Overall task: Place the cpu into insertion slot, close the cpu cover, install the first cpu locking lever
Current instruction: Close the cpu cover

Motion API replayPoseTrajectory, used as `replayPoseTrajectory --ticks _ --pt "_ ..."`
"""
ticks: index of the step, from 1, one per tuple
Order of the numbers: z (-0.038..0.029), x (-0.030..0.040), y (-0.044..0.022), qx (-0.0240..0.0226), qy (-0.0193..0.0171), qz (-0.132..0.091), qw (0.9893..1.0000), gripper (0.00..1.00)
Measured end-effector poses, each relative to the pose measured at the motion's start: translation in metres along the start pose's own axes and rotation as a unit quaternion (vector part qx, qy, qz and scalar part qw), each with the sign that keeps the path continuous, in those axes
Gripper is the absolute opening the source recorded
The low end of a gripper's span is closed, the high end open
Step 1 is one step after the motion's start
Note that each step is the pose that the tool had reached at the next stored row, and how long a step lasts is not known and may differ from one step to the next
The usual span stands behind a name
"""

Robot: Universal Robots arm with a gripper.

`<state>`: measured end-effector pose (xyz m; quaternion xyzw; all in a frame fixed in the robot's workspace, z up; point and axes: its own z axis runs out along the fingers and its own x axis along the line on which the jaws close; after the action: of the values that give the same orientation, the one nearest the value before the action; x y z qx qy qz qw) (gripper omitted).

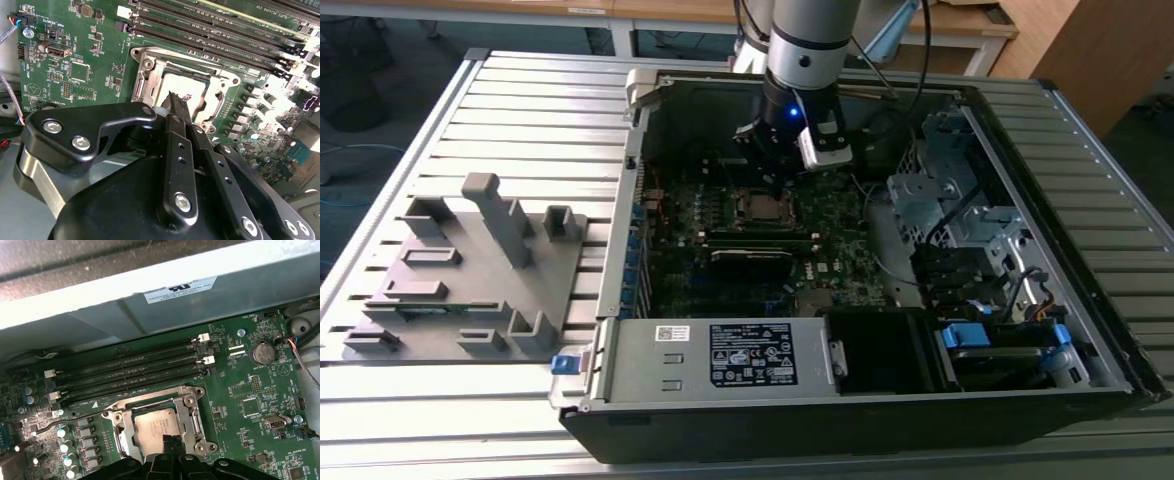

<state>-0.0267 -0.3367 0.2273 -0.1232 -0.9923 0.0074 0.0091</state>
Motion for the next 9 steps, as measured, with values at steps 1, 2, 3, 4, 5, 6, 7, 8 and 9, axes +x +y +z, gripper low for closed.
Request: replayPoseTrajectory --ticks 1,2,3,4,5,6,7,8,9 --pt "0.0 0.0 0.0 0.0 0.0 0.0 1.0 0.1" --pt "0.0 0.0001 0.0 0.0 0.0 0.0 1.0 0.1" --pt "0.0002 0.0006 -0.0002 0.0 0.0 0.0 1.0 0.1" --pt "0.0005 0.0017 -0.0004 -0.0001 0.0 0.0 1.0 0.1" --pt "0.0007 0.0031 -0.0008 -0.0001 0.0 0.0 1.0 0.1" --pt "0.0011 0.0046 -0.0011 0.0 -0.0001 0.0 1.0 0.1" --pt "0.0016 0.0057 -0.0013 -0.0002 -0.0002 0.0 1.0 0.1" --pt "0.0023 0.0064 -0.0015 -0.0002 -0.0002 -0.001 1.0 0.1" --pt "0.003 0.007 -0.0017 -0.0002 -0.0002 -0.001 1.0 0.1"
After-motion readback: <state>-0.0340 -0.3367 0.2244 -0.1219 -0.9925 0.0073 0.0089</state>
